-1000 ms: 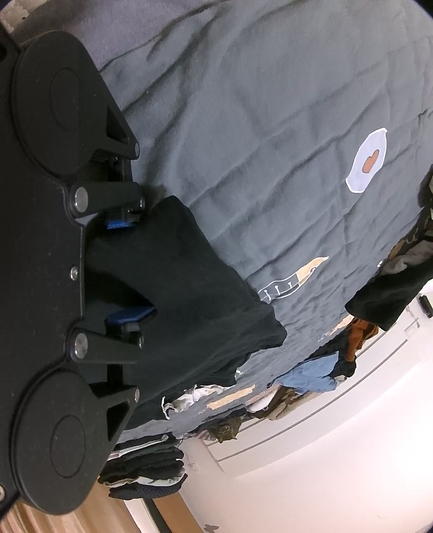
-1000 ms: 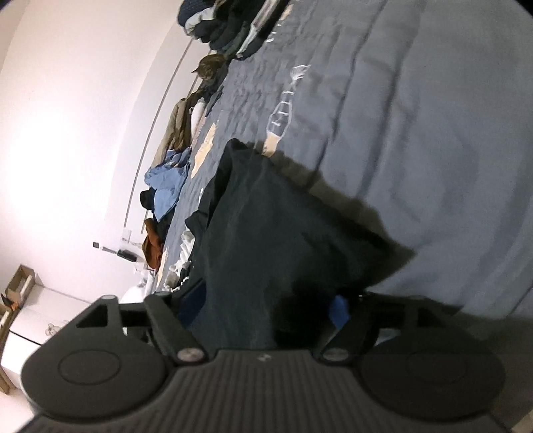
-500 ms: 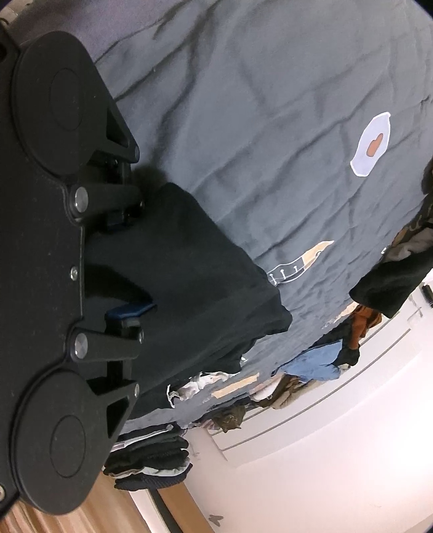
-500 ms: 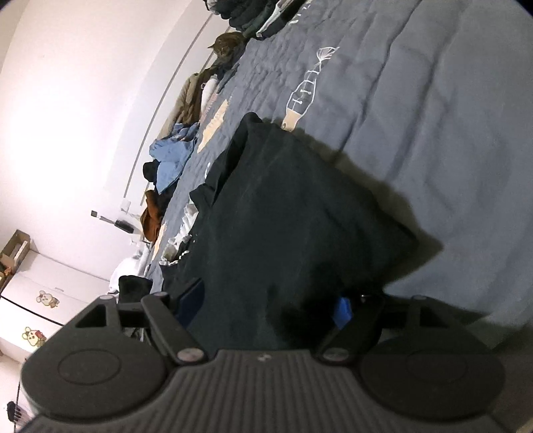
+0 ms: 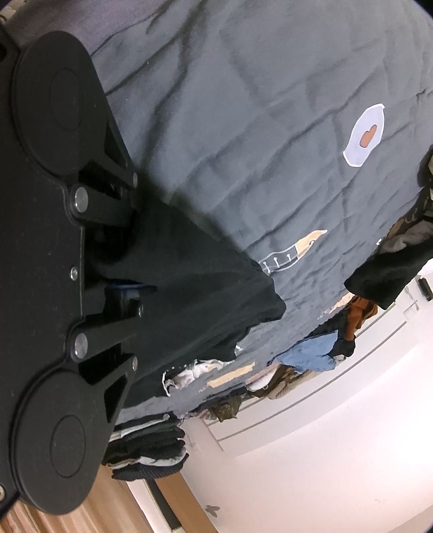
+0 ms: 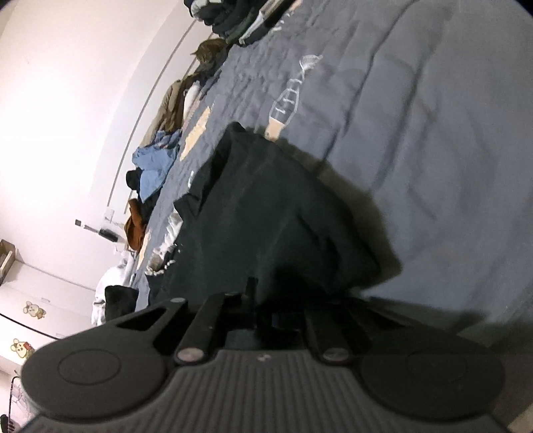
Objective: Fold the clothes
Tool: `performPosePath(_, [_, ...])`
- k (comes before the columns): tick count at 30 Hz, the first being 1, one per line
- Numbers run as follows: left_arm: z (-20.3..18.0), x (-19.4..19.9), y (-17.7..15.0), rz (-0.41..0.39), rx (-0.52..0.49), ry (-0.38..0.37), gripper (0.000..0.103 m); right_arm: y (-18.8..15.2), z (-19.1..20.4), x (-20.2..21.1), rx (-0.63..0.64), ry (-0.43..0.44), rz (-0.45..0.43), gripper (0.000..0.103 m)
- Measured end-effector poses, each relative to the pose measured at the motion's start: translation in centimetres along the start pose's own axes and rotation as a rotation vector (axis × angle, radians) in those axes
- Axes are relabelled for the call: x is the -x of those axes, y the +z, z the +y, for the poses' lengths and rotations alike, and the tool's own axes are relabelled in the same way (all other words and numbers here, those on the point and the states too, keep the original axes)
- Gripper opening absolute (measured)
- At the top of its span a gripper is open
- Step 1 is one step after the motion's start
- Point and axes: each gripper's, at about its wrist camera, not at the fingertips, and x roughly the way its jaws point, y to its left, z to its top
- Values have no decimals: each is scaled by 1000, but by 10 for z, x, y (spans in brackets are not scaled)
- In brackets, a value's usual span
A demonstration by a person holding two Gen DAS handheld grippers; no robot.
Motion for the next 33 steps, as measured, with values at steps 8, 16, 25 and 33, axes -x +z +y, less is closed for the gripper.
performPosePath(8, [-1, 16, 3, 46, -28, 24, 8, -2, 11, 24, -11, 19, 10, 6])
performPosePath(16, [-4, 51, -8, 126, -148, 70, 8, -14, 3, 61, -1, -26, 47, 6])
performPosePath(25, [3, 101, -30, 153, -231, 66, 8, -40, -9, 112, 4, -33, 53, 6])
performPosePath(33, [2, 121, -44, 188, -324, 105, 10, -56, -22, 135, 55, -106, 97, 8])
